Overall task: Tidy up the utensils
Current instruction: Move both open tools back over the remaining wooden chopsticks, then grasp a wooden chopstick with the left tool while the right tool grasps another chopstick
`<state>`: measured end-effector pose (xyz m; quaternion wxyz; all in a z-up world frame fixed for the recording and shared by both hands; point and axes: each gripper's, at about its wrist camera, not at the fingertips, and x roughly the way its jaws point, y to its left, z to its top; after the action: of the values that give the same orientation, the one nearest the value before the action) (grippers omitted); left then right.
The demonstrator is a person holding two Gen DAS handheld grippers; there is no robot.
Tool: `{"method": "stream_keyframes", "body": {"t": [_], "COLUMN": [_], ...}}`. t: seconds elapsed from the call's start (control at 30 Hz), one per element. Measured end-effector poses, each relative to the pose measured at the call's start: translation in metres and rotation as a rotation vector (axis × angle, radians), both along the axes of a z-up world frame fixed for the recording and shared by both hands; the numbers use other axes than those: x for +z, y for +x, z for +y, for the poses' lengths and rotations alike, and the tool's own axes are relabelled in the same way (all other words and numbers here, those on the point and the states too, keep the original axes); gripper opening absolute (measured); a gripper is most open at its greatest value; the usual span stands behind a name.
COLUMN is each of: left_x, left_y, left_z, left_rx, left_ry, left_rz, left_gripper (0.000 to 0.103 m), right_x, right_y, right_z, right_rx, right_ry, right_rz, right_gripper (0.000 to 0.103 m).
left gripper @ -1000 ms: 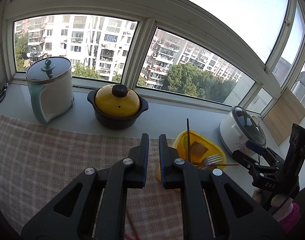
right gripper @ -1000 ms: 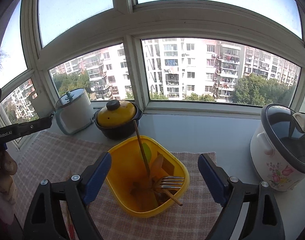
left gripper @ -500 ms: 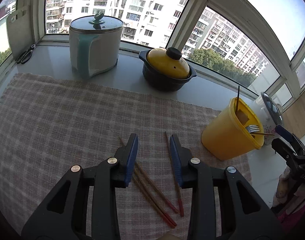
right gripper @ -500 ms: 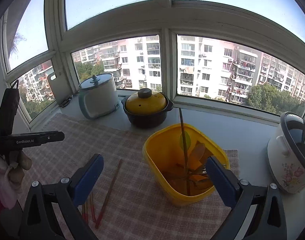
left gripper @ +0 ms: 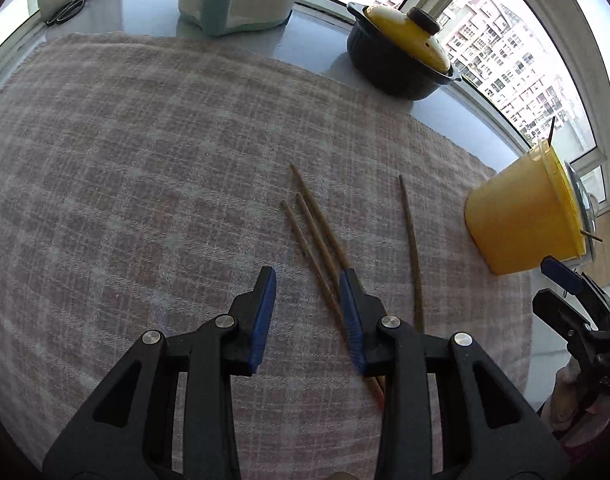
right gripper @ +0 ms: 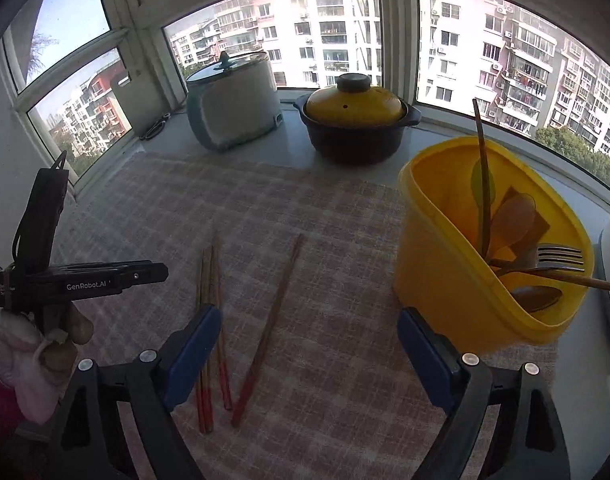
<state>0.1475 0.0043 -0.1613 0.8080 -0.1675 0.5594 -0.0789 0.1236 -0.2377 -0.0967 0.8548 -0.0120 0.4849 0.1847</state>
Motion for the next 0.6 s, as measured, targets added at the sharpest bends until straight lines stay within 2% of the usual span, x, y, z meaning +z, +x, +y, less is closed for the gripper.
{"method": "stream_keyframes", "body": {"t": [0.23, 0.37, 0.6], "left_x": [-0.012, -0.016, -0.021], "left_y": [0.003, 0.007, 0.016], "left_z": [-0.008, -0.011, -0.018], "left_rx": [-0.025, -0.020, -0.031], "left_ry": [0.006, 0.009, 0.036], "left_rz": [0.029, 0.045, 0.061], "left_gripper": [0.032, 0.032, 0.027], "right_x": [-0.036, -0.047, -0.058], "right_y": [0.007, 0.009, 0.013], "right_z": [0.017, 0.021, 0.025], "right_rx": [0.007, 0.008, 0.002], "right_ry": [0.019, 0.017, 0.026], "right_rz": [0.125, 0.161, 0.205], "right_gripper": [0.071, 0.062, 0.054]}}
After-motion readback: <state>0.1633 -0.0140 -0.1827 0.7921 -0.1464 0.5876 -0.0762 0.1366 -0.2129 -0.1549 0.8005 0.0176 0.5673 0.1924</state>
